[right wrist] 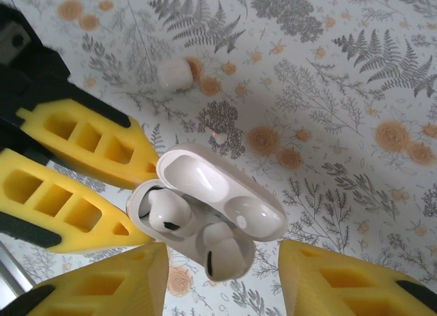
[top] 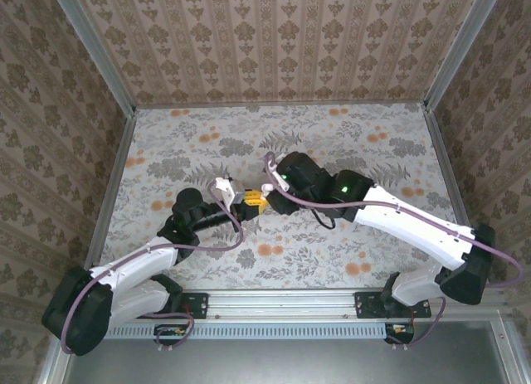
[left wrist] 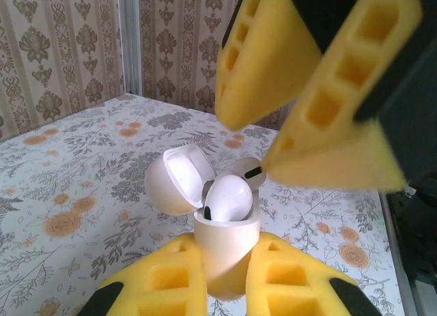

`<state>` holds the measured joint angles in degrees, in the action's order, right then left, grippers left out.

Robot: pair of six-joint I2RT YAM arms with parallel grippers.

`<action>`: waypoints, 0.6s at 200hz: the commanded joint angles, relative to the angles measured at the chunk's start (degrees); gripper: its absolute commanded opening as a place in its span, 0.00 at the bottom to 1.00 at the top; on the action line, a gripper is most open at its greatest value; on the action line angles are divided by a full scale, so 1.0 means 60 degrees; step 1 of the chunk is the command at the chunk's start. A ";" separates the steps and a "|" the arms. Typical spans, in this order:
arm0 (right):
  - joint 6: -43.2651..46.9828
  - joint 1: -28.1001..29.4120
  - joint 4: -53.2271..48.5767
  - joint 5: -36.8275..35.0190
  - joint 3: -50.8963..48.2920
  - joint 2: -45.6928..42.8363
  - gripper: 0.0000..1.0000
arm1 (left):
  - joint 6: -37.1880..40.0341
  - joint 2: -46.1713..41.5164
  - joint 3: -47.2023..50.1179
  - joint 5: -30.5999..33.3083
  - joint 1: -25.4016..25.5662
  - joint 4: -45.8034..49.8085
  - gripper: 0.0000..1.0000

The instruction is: Insert the wireless bluetooth earbuds into the charging case

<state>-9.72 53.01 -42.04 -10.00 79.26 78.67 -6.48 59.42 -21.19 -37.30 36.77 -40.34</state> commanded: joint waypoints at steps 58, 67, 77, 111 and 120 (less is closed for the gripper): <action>-0.1759 -0.1820 0.1204 0.3194 -0.0734 -0.1395 0.50 | -0.0751 0.0124 -0.0061 -0.0550 0.0023 -0.1244 0.00; -0.1941 -0.2028 0.1507 0.3508 -0.1105 -0.1533 0.51 | -0.0856 0.0117 -0.0042 -0.0605 0.0007 -0.1365 0.00; -0.2291 -0.2336 0.1833 0.3880 -0.1539 -0.1647 0.51 | -0.0924 0.0131 -0.0042 -0.0735 -0.0006 -0.1481 0.00; -0.3162 -0.3177 0.3428 0.6304 -0.2431 -0.1852 0.51 | -0.1312 0.0290 -0.0043 -0.0968 -0.0061 -0.1918 0.00; -0.3152 -0.3172 0.3672 0.6536 -0.2620 -0.1952 0.52 | -0.1401 0.0332 -0.0055 -0.0961 -0.0050 -0.2033 0.00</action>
<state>-24.53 34.65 -28.69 17.76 65.89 69.34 -11.75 60.71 -21.19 -40.93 36.71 -47.46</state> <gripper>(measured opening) 0.513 0.127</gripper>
